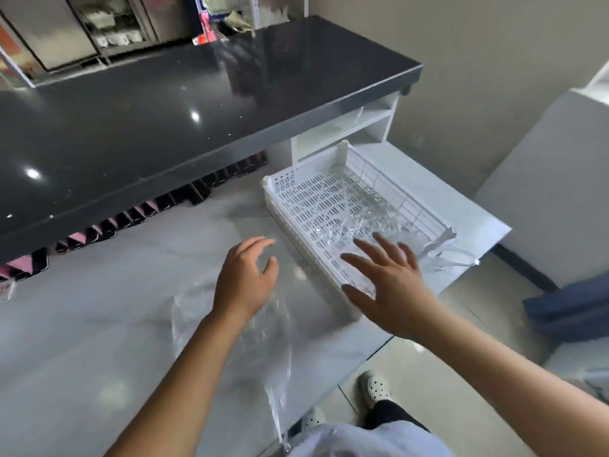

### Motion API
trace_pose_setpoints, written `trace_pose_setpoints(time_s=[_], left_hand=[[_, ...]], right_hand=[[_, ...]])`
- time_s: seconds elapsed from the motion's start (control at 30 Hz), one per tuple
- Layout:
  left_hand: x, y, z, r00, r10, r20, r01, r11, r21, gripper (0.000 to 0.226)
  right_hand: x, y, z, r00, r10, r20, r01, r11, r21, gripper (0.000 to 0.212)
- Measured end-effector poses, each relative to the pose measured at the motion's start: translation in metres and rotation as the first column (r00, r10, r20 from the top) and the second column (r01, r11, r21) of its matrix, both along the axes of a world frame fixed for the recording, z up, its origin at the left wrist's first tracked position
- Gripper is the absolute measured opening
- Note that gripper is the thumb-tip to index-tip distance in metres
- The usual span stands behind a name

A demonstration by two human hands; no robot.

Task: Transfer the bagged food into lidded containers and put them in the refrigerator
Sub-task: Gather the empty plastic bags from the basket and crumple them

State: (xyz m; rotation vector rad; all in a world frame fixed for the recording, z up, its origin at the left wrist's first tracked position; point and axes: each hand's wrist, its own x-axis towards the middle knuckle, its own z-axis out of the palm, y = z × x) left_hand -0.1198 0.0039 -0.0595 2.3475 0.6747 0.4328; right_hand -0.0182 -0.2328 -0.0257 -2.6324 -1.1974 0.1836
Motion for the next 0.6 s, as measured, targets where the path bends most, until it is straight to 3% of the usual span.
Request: trace_pose_setpoints(time_s=[0.07,0.13,0.23,0.33,0.43,0.6], left_hand=[[0.044,-0.019,0.016,0.990,-0.133,-0.040,0.133,0.991,0.000,0.036],[0.089,-0.033,0.023,0.953,-0.230,-0.195,0.246,0.967,0.061,0.044],[0.145,-0.045,0.017,0.838,-0.228,-0.496,0.335,0.932,0.137,0.062],[0.176,-0.047,0.003,0.713,-0.184,-0.677,0.329,0.940,0.092,0.078],[0.189,-0.044,-0.005,0.644,-0.176,-0.745,0.328,0.943,0.061,0.083],[0.194,-0.044,-0.003,0.713,-0.211,-0.668,0.253,0.967,-0.035,0.063]], right_hand=[[0.023,-0.027,0.006,0.990,-0.138,-0.011,0.136,0.986,-0.098,0.075],[0.038,-0.047,0.000,0.971,-0.228,-0.073,0.212,0.962,-0.173,0.070],[0.047,-0.069,-0.016,0.951,-0.278,-0.139,0.243,0.944,-0.225,0.079],[0.043,-0.080,-0.027,0.952,-0.248,-0.181,0.200,0.949,-0.245,0.088],[0.042,-0.086,-0.029,0.954,-0.229,-0.193,0.179,0.953,-0.244,0.079],[0.058,-0.093,-0.014,0.968,-0.149,-0.200,0.093,0.960,-0.265,0.077]])
